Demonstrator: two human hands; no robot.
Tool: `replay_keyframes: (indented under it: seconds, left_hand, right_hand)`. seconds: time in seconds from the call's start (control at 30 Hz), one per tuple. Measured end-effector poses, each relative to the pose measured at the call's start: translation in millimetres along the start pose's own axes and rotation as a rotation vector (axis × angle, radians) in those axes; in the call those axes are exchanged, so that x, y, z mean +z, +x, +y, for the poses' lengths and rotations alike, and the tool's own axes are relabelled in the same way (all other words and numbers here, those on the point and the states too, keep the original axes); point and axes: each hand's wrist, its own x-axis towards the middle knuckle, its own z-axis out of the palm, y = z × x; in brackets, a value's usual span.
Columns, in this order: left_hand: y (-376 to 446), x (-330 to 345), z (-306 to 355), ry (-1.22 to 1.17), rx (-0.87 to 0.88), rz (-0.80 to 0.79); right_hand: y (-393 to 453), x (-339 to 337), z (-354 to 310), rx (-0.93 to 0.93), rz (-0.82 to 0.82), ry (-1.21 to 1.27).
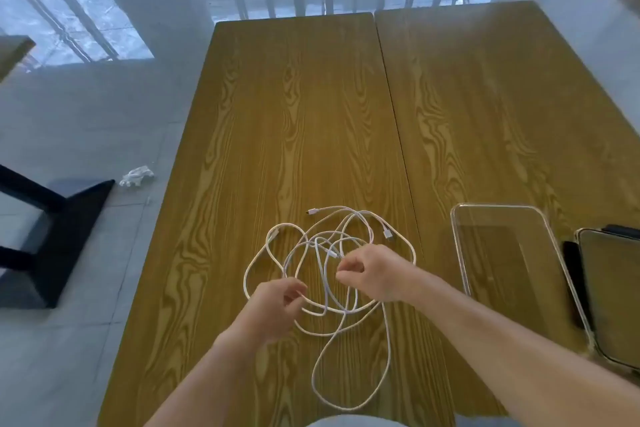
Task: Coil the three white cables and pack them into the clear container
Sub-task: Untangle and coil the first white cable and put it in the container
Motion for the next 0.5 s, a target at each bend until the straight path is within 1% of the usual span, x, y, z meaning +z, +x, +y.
replay_keyframes:
  seconds: [0.1,0.13,0.2,0.3,0.5]
  left_hand:
    - [-3,14,-6,0.122,0.030,-0.041]
    - [-7,18,-6,0.146,0.034,-0.079]
    - [-6,26,-8,0.168,0.057,-0.097]
    - [-4,35,-9,0.207,0.096,-0.055]
    - [2,47,-18,0.267,0.235,0.035]
  right_hand:
    - [0,17,4,0.010,-0.022,0.000]
    - [0,26,7,-0.004,-0.034,-0.013]
    - [2,36,11,-0.023,-0.027,-0.027]
    - [0,44,16,-0.044,-0.004,-0.010]
    - [-2,44,19,-0.074,0.039,0.016]
